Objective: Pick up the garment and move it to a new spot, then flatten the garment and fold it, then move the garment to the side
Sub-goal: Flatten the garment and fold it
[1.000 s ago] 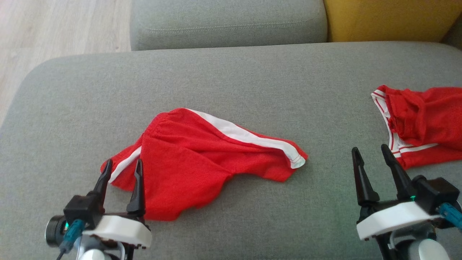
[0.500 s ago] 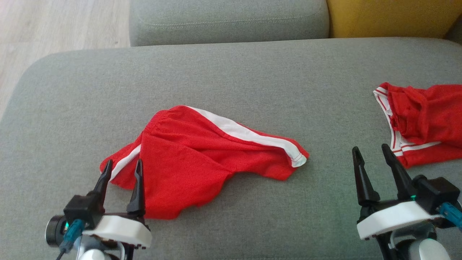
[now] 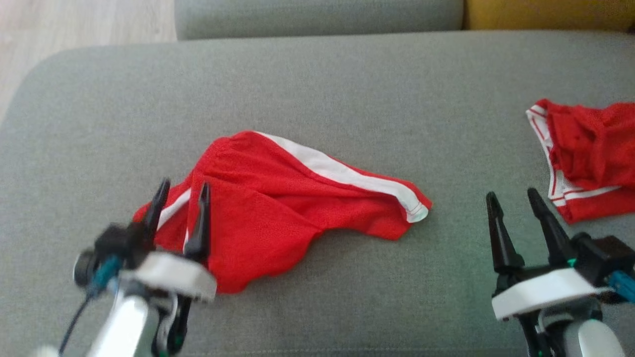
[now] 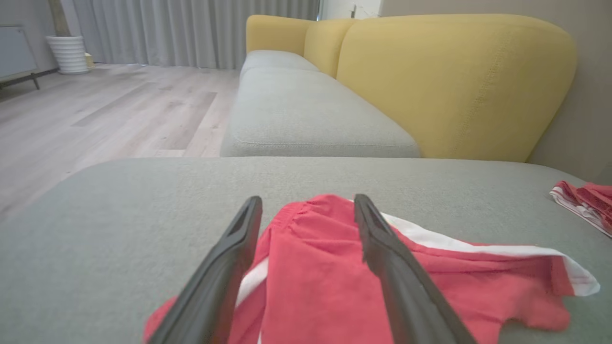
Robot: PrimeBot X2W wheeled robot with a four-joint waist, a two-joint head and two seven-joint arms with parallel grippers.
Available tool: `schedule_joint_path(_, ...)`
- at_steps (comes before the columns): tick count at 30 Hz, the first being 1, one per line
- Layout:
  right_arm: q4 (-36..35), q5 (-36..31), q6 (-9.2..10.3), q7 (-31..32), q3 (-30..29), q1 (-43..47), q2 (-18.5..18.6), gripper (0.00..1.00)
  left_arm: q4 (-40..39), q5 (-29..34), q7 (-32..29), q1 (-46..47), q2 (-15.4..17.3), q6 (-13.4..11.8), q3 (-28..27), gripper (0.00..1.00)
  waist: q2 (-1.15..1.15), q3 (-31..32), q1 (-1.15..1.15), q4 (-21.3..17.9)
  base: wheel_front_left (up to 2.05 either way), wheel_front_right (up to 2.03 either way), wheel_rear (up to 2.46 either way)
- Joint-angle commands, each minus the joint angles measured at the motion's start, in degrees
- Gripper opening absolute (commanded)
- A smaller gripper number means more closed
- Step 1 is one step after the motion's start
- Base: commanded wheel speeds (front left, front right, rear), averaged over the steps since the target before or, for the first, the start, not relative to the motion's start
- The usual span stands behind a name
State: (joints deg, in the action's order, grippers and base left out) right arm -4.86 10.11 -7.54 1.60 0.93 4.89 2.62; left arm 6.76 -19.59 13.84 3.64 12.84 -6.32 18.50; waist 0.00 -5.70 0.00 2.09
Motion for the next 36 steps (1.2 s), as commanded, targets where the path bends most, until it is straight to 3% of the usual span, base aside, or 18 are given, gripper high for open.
schedule_joint_path(1,-2.5,0.3,0.05,0.0,1.5,-3.8,0.3,1.00,0.3,-0.6,-1.1,7.5,0.4,1.3,-1.5,1.00,0.00,-2.8,0.00,-0.1,0.00,0.00,0.00)
schedule_joint_path(10,-1.6,0.4,0.05,-0.9,3.5,-8.0,0.3,1.00,17.7,-4.0,-7.6,24.4,-1.0,7.9,0.1,1.00,0.00,-9.4,0.00,-3.2,0.00,0.00,0.00)
schedule_joint_path(19,0.4,1.3,0.05,-2.4,3.8,-9.8,0.3,1.00,35.5,-5.5,-14.1,34.6,-0.2,9.8,0.1,1.00,0.00,-11.6,0.00,-5.7,0.00,0.00,0.00)
schedule_joint_path(20,0.6,1.5,0.05,-2.7,3.7,-9.9,0.3,1.00,36.6,-5.7,-14.0,35.3,-0.3,10.2,0.1,0.64,0.00,-11.6,0.00,-5.9,0.00,0.00,0.00)
schedule_joint_path(21,0.8,1.6,0.05,-2.8,3.6,-9.9,0.3,1.00,37.4,-5.7,-13.7,35.9,-0.3,10.5,0.3,0.05,0.00,-11.6,0.00,-6.0,0.00,0.00,0.00)
schedule_joint_path(22,0.9,1.7,0.05,-3.0,3.5,-9.9,0.3,1.00,38.1,-5.8,-13.2,36.3,-0.4,10.7,0.4,0.00,0.00,-11.5,0.00,-6.0,0.00,0.00,0.00)
schedule_joint_path(29,1.6,2.1,0.05,-3.3,2.8,-9.7,0.3,1.00,37.6,-4.4,-6.4,38.0,-1.3,10.7,1.6,0.00,0.00,-10.7,0.00,-5.1,0.00,0.00,0.00)
schedule_joint_path(36,1.5,2.1,0.05,-2.8,2.3,-9.2,0.3,1.00,29.4,-2.3,-1.5,37.6,-1.6,8.3,2.4,0.00,0.00,-8.9,0.00,-3.7,0.00,0.00,0.00)
